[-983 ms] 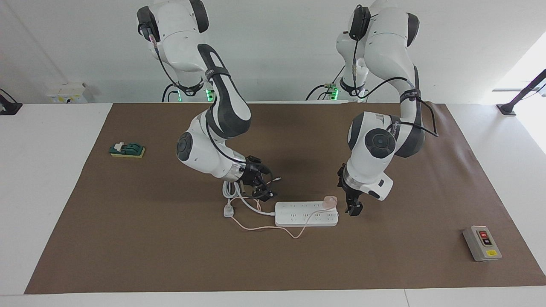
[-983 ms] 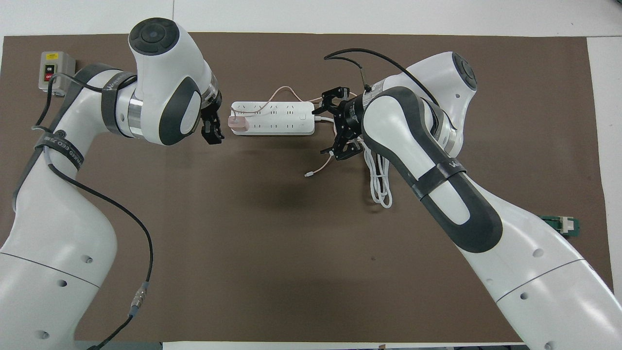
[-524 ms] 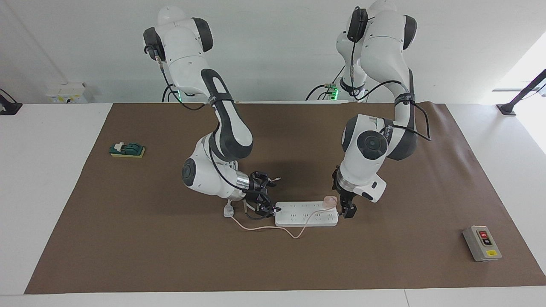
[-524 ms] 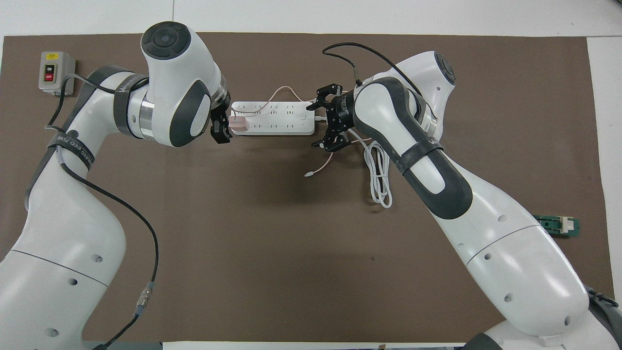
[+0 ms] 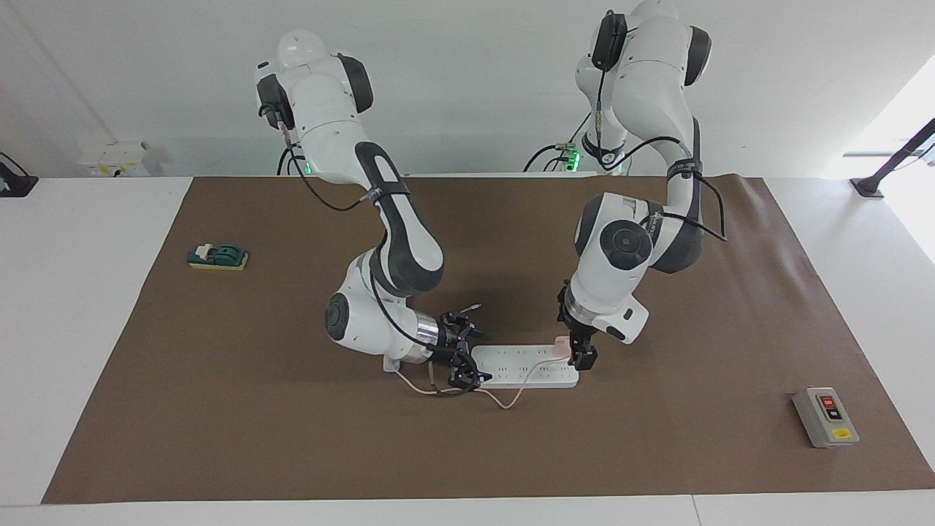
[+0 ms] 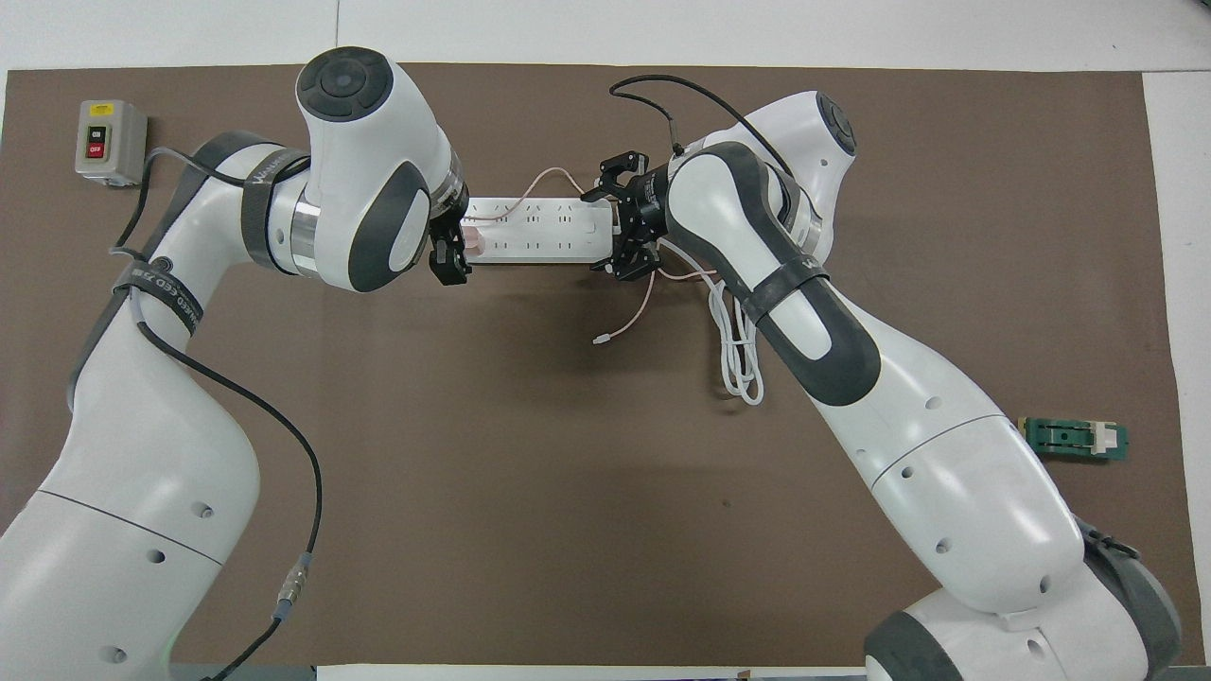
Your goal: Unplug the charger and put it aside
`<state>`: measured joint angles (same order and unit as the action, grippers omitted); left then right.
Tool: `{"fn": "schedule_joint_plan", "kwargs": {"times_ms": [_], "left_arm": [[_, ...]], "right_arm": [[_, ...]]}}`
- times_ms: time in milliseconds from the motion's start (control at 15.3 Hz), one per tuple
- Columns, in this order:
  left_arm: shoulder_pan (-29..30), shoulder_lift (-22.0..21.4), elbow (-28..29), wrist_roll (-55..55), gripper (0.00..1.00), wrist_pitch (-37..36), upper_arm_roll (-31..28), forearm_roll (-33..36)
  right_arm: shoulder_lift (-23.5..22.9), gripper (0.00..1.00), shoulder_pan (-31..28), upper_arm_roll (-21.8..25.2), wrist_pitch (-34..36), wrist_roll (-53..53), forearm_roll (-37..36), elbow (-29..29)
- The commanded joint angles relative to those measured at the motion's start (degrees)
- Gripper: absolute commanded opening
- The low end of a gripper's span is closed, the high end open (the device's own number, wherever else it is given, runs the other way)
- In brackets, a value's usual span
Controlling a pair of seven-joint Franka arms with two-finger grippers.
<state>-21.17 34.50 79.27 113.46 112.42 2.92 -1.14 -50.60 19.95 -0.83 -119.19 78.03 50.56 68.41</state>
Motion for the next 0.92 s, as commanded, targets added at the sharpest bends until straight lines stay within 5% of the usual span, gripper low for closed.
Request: {"fn": "schedule_joint_plan", "kwargs": {"times_ms": [0,328,852], "left_arm": [[-1.0,-0.8,1.3,0.4,1.00,-0.1,-0.8,-0.7],[-1.0,-4.6,9.4,0.0,1.00,6.5,-0.8,-0.7],[-1.9,-4.3,9.4,0.4,1.00,6.6,-1.0,-0.5]], "right_arm": [[-2.1,1.00,0.7,0.4,-0.5,1.5,-0.1,-2.8],[-2.8,1.00,1.1,0.5,-1.7,0.7,-0.6,-2.8],[-4.4,1.00,0.9,0.7,-1.8,-0.5,-2.4,-5.6]]}}
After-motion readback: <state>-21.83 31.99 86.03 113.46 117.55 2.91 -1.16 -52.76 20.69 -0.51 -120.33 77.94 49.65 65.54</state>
